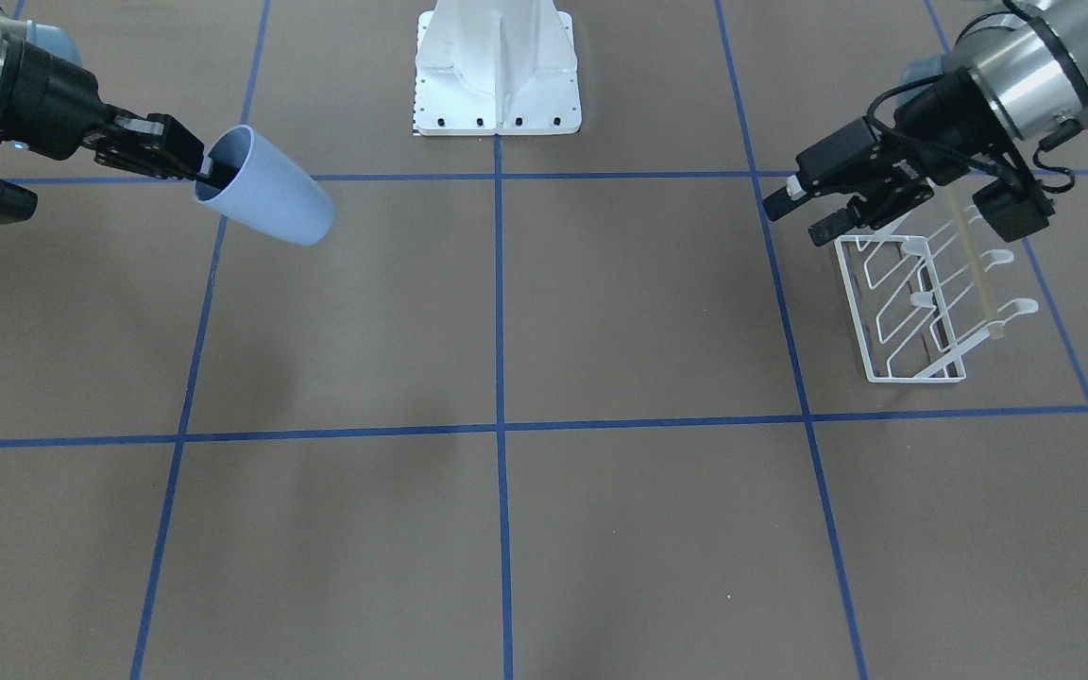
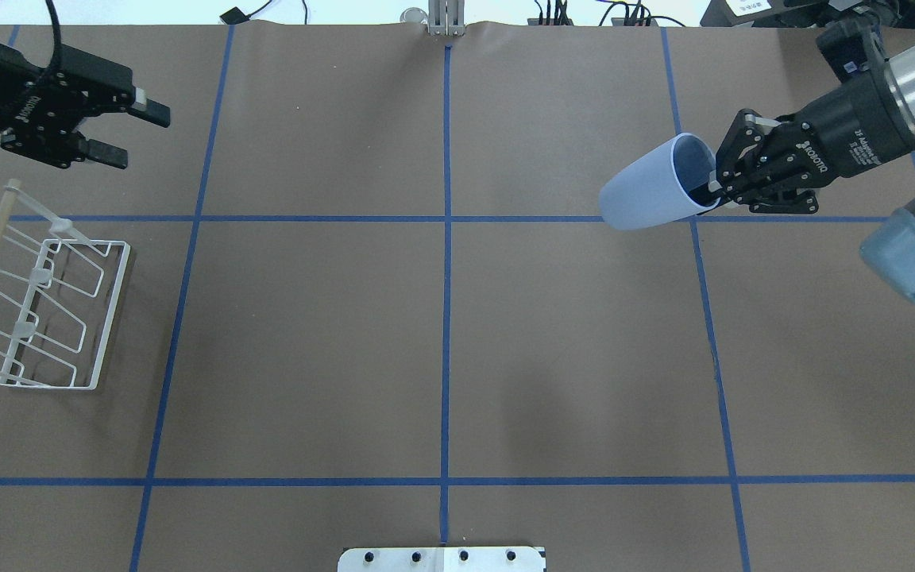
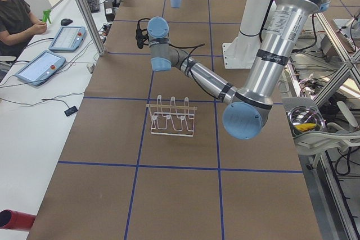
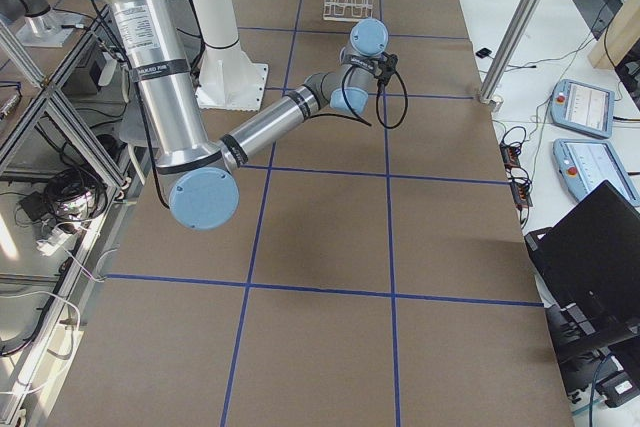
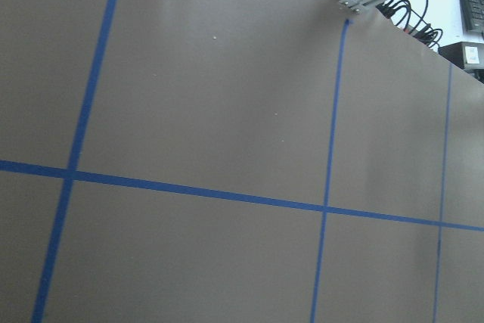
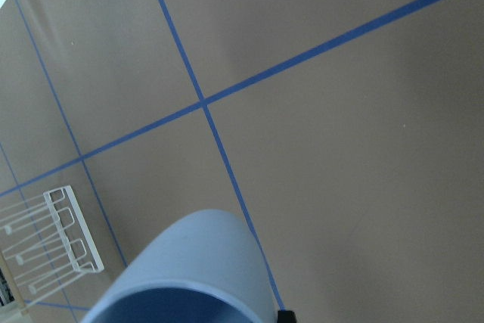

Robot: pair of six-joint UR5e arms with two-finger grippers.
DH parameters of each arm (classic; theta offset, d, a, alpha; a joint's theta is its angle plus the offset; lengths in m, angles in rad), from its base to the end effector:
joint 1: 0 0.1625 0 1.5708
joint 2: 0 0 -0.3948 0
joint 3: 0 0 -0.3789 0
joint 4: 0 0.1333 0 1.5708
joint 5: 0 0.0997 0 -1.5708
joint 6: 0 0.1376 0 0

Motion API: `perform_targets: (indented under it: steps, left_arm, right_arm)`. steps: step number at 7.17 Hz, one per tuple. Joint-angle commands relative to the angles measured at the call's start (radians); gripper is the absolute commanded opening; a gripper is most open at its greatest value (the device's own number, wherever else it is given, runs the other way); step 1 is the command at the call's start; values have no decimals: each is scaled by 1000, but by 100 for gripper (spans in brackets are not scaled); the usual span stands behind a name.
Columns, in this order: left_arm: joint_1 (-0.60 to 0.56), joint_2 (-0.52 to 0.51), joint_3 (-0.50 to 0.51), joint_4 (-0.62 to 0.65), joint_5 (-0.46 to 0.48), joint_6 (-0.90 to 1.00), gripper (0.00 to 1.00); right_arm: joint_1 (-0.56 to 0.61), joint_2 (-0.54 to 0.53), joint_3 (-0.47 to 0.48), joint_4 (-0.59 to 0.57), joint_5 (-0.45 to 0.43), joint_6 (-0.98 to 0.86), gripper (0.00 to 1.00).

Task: Hang cup on cup holder
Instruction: 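Carry the blue cup toward the center while the left gripper approaches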

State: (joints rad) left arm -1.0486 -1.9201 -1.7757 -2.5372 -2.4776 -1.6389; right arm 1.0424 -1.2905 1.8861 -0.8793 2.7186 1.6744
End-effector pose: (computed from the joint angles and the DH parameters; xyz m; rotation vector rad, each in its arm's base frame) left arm 0.2512 -0.4865 0.2387 0.0259 1.5429 -0.1975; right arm -0.2478 -0.4401 0.2494 -0.3495 -1.4162 0.1984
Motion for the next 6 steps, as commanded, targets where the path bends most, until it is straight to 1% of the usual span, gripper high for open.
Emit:
perform_targets:
  steps: [1, 2, 3, 4, 5, 6]
  left_arm:
    - [114, -22, 5, -166, 159, -194, 98]
    - [146, -28, 2, -196, 205, -232, 98]
    - [156, -39, 4, -198, 209, -239, 98]
    - [162, -39, 5, -198, 209, -243, 98]
    - [171, -43, 4, -201, 209, -313, 98]
    - [180, -62, 22, -262, 210, -406, 98]
  right_arm:
    - [-10, 36, 34, 2, 32, 97, 0]
    - [-10, 60, 51, 22, 17, 163, 0]
    - [-16, 62, 59, 134, -103, 370, 0]
    - [-43, 62, 15, 299, -168, 504, 0]
    - [-82, 63, 7, 391, -244, 636, 0]
    - [-129, 75, -1, 458, -308, 701, 0]
